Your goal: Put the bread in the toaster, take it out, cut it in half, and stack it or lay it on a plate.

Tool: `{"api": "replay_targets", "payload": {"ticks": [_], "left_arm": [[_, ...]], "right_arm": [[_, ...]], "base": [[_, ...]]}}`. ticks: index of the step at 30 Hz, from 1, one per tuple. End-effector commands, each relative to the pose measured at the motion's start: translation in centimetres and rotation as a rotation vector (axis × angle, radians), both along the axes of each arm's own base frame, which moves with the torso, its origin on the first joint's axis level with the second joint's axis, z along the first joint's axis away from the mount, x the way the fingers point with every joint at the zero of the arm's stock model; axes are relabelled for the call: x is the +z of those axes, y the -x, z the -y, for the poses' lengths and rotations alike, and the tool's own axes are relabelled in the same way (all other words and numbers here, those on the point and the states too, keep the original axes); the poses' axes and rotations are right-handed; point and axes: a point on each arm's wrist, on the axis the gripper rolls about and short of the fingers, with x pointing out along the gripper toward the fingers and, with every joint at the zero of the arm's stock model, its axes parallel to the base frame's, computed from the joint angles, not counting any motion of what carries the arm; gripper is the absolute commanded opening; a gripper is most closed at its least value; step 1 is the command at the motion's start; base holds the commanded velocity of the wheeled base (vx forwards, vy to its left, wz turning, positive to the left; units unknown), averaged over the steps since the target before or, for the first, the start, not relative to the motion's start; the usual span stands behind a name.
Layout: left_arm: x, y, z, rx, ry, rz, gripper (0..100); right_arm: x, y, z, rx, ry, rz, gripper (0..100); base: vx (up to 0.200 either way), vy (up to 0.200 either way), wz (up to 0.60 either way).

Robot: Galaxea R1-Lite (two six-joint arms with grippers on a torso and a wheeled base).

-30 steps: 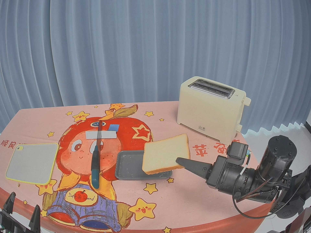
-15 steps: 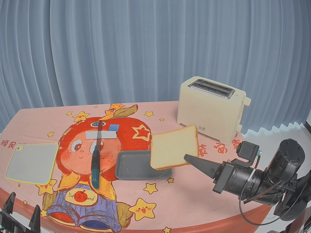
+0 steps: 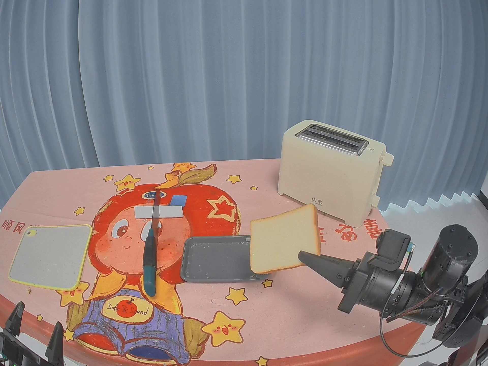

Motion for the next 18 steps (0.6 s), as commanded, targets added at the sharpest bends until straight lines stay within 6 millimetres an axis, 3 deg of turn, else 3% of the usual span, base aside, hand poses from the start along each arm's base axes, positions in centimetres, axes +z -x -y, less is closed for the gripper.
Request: {"api": "replay_targets", "payload": {"ticks": [1,18], "left_arm": [[-0.5,-0.1,0.0,0.000,0.000,-0.015,100],[-0.5,-0.1,0.0,0.000,0.000,-0.015,100]], "right_arm": [[-0.4,-0.2,0.5,-0.017,0.035,0.012,0],[-1.3,-1.7,2.8,-0.089,0.239,0.172,0]], "base": [[0.000,0.000,0.00],[0.000,0.000,0.00]]}}
